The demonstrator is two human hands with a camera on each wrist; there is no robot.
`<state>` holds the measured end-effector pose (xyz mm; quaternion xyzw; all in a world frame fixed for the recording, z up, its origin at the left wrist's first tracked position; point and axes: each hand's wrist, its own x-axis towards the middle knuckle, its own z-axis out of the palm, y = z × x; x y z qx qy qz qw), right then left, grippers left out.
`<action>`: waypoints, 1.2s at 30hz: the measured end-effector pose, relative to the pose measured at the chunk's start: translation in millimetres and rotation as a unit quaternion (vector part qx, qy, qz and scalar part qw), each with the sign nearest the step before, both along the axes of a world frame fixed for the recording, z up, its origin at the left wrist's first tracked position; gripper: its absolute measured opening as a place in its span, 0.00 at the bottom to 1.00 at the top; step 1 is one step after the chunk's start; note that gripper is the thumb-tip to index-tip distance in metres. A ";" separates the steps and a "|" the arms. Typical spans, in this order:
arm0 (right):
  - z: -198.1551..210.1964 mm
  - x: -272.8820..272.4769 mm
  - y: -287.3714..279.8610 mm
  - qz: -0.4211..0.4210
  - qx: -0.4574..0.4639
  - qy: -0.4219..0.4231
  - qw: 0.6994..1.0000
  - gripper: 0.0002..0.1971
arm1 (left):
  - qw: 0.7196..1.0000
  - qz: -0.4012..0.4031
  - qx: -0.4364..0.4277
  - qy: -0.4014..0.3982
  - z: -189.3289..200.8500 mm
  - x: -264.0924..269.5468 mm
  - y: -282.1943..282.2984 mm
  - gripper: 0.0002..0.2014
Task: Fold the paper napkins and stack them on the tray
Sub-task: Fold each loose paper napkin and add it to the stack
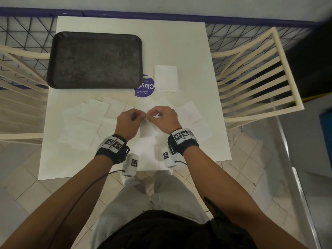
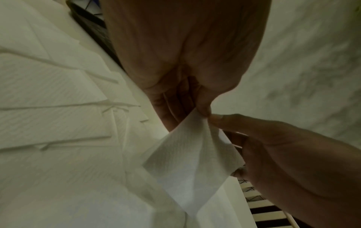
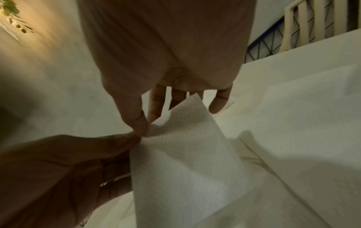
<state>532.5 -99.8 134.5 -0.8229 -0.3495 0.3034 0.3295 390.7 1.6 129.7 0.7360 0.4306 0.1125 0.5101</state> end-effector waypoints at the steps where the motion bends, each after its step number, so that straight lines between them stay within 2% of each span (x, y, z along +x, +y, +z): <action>1: 2.5 -0.2 0.7 0.002 -0.003 -0.008 1.000 0.06 | 1.000 -0.007 0.014 0.003 0.4 -0.1 -0.2 0.03; 5: 5.1 5.2 -3.8 0.001 0.001 0.013 1.000 0.03 | 0.999 0.001 0.048 0.010 4.9 -2.3 -0.2 0.03; 12: 13.7 28.7 -20.8 -0.040 0.040 0.103 0.993 0.05 | 0.997 0.065 0.045 -0.011 4.0 -7.7 0.8 0.02; 15: 12.9 31.4 -23.7 -0.055 0.033 0.104 0.993 0.05 | 0.996 0.085 0.036 -0.020 2.2 -8.9 -0.4 0.03; 19: 7.8 27.8 -23.2 -0.080 0.032 0.105 0.991 0.09 | 0.994 0.104 0.025 -0.032 3.0 -10.7 -0.6 0.03; 22: 10.8 18.4 -22.5 -0.081 0.014 0.134 0.988 0.05 | 0.992 0.118 0.028 -0.045 5.2 -10.2 -2.6 0.02; 24: 13.9 12.7 -22.8 -0.064 -0.016 0.162 0.985 0.16 | 0.990 0.126 0.030 -0.051 6.2 -8.9 -4.8 0.03; 26: 15.0 9.0 -23.7 -0.046 -0.034 0.179 0.982 0.20 | 0.990 0.129 0.034 -0.053 6.3 -7.0 -6.8 0.04; 30: 12.0 5.0 -25.4 -0.039 -0.027 0.174 0.984 0.06 | 0.989 0.131 0.051 -0.052 3.2 -6.4 -6.6 0.03; 36: 7.2 11.3 -20.0 -0.056 0.002 0.115 0.992 0.03 | 0.987 0.130 0.070 -0.059 2.3 -3.9 -5.4 0.04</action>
